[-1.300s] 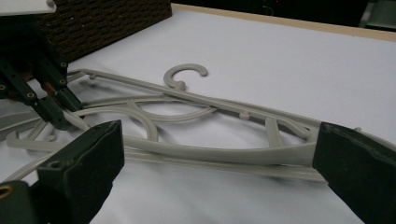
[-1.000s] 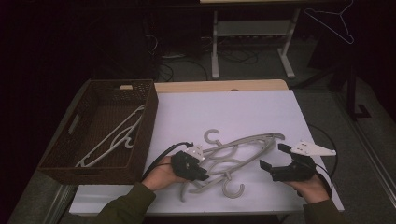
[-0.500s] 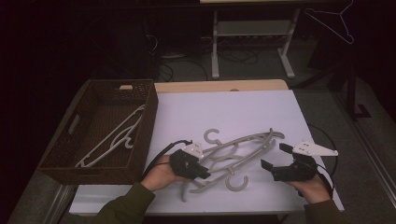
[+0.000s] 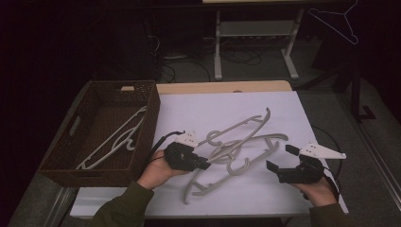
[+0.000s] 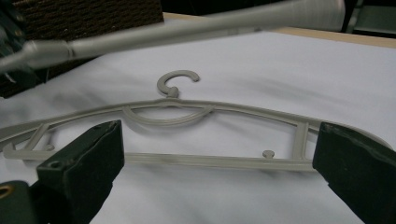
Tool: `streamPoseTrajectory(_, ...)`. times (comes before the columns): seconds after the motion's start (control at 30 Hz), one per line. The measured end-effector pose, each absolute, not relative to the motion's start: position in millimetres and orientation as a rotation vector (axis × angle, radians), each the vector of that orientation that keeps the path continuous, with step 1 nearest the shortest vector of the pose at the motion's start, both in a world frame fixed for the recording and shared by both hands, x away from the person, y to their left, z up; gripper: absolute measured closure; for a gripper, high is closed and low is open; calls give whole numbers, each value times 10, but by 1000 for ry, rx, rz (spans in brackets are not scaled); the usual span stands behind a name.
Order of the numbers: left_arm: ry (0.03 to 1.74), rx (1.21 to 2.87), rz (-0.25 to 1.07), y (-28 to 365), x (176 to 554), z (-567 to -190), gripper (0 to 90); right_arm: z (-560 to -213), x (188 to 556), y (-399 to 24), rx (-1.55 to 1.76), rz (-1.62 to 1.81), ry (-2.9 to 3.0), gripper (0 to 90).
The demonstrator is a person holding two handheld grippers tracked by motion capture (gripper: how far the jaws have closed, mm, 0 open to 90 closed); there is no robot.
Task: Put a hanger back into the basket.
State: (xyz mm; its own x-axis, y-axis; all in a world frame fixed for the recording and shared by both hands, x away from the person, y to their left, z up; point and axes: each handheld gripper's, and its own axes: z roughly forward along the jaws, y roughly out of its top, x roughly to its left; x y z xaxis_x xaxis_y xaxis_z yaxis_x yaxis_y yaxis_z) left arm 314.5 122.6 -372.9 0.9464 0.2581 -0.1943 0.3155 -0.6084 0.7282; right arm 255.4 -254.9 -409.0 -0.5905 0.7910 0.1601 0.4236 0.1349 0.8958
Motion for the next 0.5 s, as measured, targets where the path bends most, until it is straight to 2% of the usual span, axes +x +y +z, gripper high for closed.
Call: streamPoseTrajectory(0.5,491,2217,45,1392,3379,-2910,816,-4102,2554,-2546,1176,1441,2074,14)
